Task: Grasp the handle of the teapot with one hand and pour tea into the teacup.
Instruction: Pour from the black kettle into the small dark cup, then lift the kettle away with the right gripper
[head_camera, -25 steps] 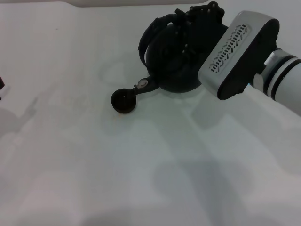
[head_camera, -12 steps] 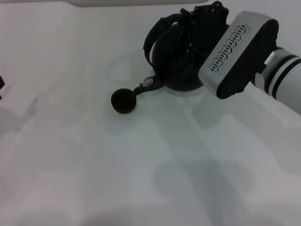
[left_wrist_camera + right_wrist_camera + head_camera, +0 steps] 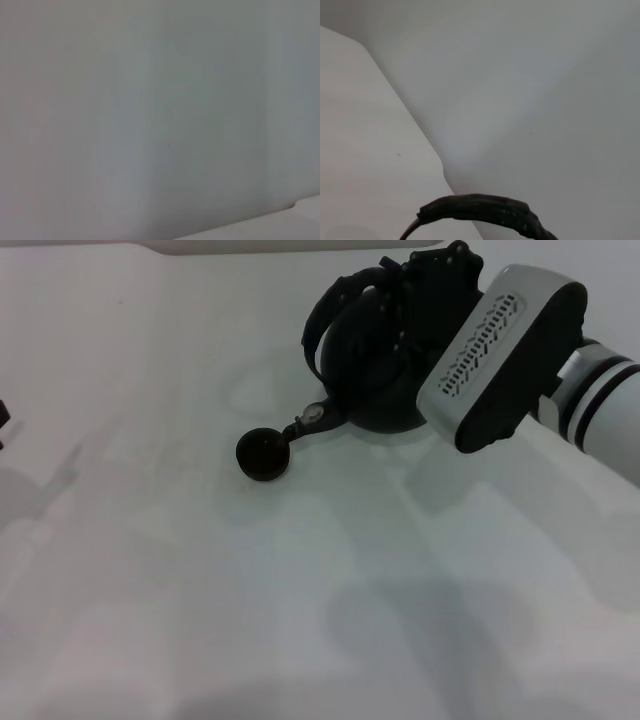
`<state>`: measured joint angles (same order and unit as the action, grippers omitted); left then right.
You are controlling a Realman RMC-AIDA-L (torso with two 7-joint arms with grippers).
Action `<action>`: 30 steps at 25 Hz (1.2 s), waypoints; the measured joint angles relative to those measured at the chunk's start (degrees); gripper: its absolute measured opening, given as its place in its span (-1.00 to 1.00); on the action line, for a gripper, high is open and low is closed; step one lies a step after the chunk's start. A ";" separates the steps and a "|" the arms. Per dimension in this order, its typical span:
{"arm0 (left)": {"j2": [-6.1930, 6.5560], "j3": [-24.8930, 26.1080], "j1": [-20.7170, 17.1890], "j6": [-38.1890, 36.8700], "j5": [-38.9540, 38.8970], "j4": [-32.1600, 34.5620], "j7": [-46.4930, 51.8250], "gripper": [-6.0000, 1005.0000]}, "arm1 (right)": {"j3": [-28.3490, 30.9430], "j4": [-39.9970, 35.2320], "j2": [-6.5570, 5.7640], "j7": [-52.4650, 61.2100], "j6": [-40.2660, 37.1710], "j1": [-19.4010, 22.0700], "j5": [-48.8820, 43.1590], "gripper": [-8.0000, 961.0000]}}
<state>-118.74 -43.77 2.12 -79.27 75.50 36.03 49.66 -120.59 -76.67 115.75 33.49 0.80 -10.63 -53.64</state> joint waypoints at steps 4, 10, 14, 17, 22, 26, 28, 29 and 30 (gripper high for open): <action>0.00 0.00 -0.01 0.00 0.00 0.00 0.00 0.68 | -0.08 -0.04 0.00 0.00 0.01 0.00 0.00 -0.75; 0.07 0.01 0.00 -0.01 0.00 0.00 0.00 0.68 | -0.08 -0.06 0.00 0.00 0.01 0.00 0.00 -0.75; 0.09 0.00 0.06 0.01 0.00 0.00 0.00 0.68 | -0.11 -0.06 0.00 0.00 0.00 0.00 0.01 -0.75; 0.09 0.00 0.11 0.04 0.00 0.00 0.00 0.68 | -0.28 -0.06 0.00 0.00 -0.01 0.00 0.03 -0.75; 0.09 0.01 0.16 0.08 0.00 0.00 0.00 0.68 | -0.35 -0.06 0.02 0.01 -0.01 0.00 0.03 -0.75; 0.09 0.00 0.16 0.08 0.00 0.00 0.00 0.68 | -0.31 -0.06 0.08 0.26 -0.06 0.00 0.03 -0.75; 0.09 0.00 0.16 0.11 0.02 0.00 0.00 0.68 | -0.29 -0.05 0.09 0.41 -0.33 0.00 0.17 -0.75; 0.09 0.00 0.16 0.13 0.05 0.00 0.00 0.68 | -0.29 -0.04 0.09 0.52 -0.54 0.00 0.29 -0.75; 0.09 0.01 0.17 0.17 0.08 -0.20 -0.03 0.68 | -0.28 -0.01 0.09 0.63 -0.64 0.00 0.37 -0.75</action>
<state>-118.65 -43.76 2.29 -79.10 75.57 35.84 49.62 -120.87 -76.69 115.83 34.12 0.16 -10.63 -53.28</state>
